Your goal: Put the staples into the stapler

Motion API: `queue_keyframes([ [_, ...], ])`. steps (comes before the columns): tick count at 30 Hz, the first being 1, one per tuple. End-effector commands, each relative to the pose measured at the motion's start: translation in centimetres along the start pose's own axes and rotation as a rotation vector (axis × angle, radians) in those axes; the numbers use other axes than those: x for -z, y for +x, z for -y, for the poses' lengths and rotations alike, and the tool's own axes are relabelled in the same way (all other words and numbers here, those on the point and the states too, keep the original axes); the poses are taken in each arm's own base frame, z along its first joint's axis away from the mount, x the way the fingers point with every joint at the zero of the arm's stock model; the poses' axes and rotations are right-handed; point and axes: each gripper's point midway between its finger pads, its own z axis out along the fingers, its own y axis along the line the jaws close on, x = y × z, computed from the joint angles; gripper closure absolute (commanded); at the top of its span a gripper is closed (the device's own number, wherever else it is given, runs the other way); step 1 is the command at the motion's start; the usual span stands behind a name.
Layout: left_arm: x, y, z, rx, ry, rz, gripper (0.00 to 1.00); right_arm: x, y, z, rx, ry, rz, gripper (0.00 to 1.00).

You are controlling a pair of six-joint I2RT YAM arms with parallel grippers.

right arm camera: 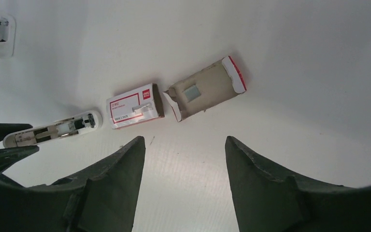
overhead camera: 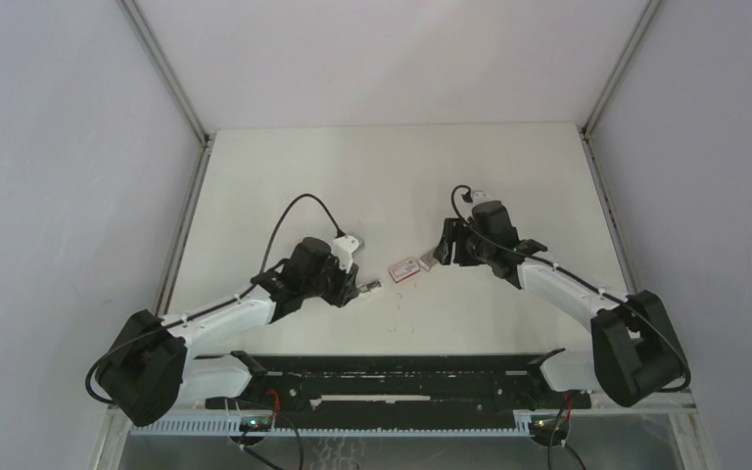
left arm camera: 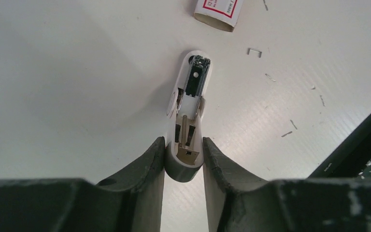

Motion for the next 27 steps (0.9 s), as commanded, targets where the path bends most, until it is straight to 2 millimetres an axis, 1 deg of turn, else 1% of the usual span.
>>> queue_keyframes([
  [1, 0.0, -0.9, -0.7, 0.018, -0.056, 0.032, 0.51, -0.2, -2.4, -0.8, 0.011, -0.004, 0.062, 0.39],
  [2, 0.1, -0.9, -0.9, 0.021, -0.064, 0.036, 0.43, -0.1, -2.5, -0.8, 0.011, -0.005, 0.065, 0.39],
  [4, 0.4, -1.2, -1.0, 0.022, -0.076, 0.051, 0.32, 0.4, -2.7, -0.6, 0.01, 0.008, 0.078, 0.39],
  [5, 0.6, -1.5, -1.1, 0.024, -0.084, 0.066, 0.3, 0.7, -2.9, -0.6, 0.013, 0.015, 0.087, 0.38],
  [7, 1.5, -2.7, -1.1, 0.024, -0.101, 0.119, 0.28, 1.5, -3.3, -0.3, 0.016, 0.028, 0.112, 0.38],
  [8, 2.1, -3.6, -1.0, 0.024, -0.108, 0.155, 0.28, 1.9, -3.5, -0.1, 0.016, 0.031, 0.127, 0.38],
  [11, 3.9, -7.2, -0.5, 0.024, -0.148, 0.275, 0.29, 3.3, -4.4, 0.9, -0.003, 0.045, 0.185, 0.37],
  [13, 4.6, -9.4, 0.2, 0.016, -0.167, 0.321, 0.3, 4.1, -5.0, 2.4, -0.039, 0.073, 0.228, 0.37],
  [14, 4.5, -10.7, 0.7, 0.018, -0.163, 0.332, 0.31, 4.5, -5.1, 3.1, -0.058, 0.081, 0.249, 0.37],
  [16, 3.5, -12.3, 2.2, 0.021, -0.124, 0.326, 0.34, 5.2, -5.2, 4.2, -0.096, 0.085, 0.283, 0.37],
  [18, 1.9, -13.6, 3.8, 0.016, -0.083, 0.309, 0.39, 5.7, -5.1, 5.1, -0.135, 0.086, 0.315, 0.37],
  [22, -1.7, -15.8, 6.7, 0.029, -0.012, 0.262, 0.45, 6.4, -5.0, 6.4, -0.183, 0.085, 0.356, 0.37],
  [24, -3.6, -16.5, 7.9, 0.047, 0.034, 0.236, 0.47, 6.6, -4.9, 6.8, -0.2, 0.089, 0.362, 0.36],
  [27, -6.1, -17.4, 9.0, 0.059, 0.07, 0.2, 0.5, 6.6, -4.8, 7.0, -0.216, 0.077, 0.361, 0.37],
])
